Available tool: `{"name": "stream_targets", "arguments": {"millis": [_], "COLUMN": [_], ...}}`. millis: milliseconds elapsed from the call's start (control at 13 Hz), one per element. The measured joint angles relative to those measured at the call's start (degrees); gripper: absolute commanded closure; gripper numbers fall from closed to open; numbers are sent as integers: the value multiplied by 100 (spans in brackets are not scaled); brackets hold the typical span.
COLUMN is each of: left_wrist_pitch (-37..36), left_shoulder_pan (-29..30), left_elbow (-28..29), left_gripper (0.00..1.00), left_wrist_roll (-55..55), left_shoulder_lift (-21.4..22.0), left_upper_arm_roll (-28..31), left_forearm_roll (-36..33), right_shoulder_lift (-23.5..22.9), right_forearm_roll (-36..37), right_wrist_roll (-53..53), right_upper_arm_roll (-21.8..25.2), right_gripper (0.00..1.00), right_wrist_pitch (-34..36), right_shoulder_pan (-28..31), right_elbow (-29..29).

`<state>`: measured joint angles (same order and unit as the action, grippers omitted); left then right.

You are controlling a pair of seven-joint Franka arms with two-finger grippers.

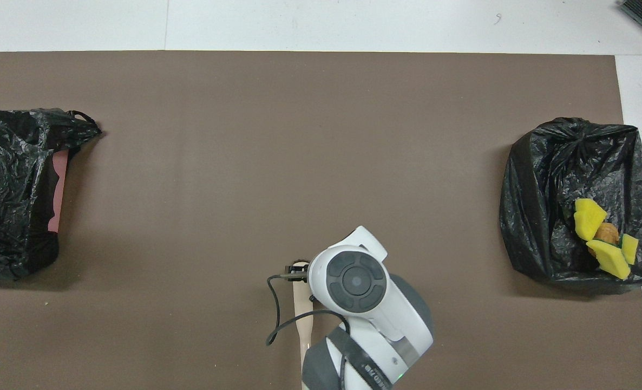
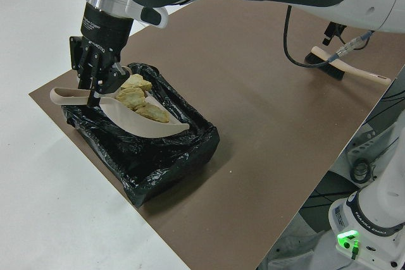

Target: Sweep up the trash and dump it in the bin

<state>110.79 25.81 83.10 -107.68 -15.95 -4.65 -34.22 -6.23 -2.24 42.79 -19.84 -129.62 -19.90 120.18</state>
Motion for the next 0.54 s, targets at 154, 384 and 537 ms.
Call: {"name": "stream_targets", "arguments": {"millis": [154,384,537], "left_wrist_pitch": [144,163,160], "left_shoulder_pan": [-43,-249,-353], "left_elbow": [-5,-31,-39], "left_gripper": [100,100,100], "left_wrist_roll": [197,761,876], "left_shoulder_lift": [1,23,36], "left_upper_arm_roll": [-36,-41,-39], "left_forearm_roll": [-824,-1725,-2044], "right_shoulder_lift": [55,63,63], "right_forearm_roll": [228,287,449], "right_wrist_roll": [-175,-992,-1453], "right_upper_arm_roll": [6,16,18], "right_gripper": [0,0,0], "right_wrist_pitch": [1,6,67], "right_shoulder_pan": [497,1176,1523], "right_elbow": [-244,-460,-569]}}
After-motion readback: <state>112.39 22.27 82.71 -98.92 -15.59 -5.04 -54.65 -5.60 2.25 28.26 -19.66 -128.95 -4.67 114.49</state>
